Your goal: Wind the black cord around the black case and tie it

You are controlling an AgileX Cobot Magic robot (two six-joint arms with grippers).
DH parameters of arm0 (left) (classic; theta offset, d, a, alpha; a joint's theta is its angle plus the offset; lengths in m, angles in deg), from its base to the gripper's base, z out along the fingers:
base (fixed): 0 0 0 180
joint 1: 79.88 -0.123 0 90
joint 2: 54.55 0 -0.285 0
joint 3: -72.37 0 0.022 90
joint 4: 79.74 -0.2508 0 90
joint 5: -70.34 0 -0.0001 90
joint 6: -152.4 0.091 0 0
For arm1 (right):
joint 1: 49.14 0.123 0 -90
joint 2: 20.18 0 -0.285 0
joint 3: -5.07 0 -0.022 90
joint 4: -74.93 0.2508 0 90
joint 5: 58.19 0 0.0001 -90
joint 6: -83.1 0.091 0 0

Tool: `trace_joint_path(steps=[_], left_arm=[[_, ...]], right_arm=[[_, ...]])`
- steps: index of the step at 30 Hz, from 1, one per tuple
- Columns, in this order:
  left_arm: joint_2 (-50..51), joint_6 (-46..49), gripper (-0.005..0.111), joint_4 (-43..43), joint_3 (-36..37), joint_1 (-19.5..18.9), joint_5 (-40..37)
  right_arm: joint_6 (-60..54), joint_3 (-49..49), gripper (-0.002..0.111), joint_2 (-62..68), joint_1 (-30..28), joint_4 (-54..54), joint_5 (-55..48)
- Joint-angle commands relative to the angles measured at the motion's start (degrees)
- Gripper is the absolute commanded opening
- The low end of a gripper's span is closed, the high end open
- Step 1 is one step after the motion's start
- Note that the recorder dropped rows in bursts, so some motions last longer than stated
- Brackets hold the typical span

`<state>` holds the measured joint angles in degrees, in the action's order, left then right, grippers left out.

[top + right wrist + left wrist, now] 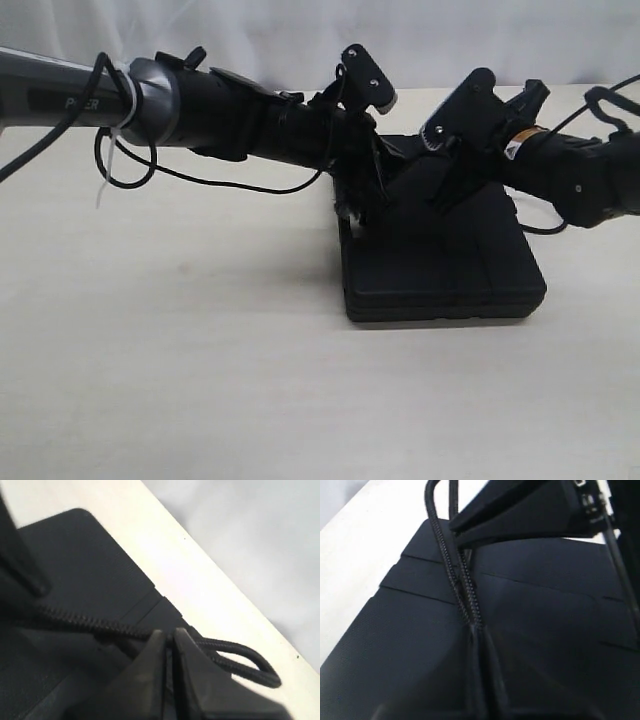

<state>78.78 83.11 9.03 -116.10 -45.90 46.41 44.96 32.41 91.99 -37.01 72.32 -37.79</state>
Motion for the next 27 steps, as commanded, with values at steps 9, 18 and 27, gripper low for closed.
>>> trace_joint_path(steps=[9,18,27], left_arm=[[-0.07,1.45,0.0,0.32,-0.4,0.03,0.6],[-0.07,1.45,0.0,0.32,-0.4,0.03,0.5],[-0.07,1.45,0.0,0.32,-0.4,0.03,0.04]], right_arm=[[-1.92,-0.05,0.005,-4.64,-0.84,-0.84,-12.95],[6.77,-2.68,0.047,-6.6,-9.89,14.01,-16.77],[-5.45,-21.89,0.045,9.85,-21.27,24.17,-45.87]])
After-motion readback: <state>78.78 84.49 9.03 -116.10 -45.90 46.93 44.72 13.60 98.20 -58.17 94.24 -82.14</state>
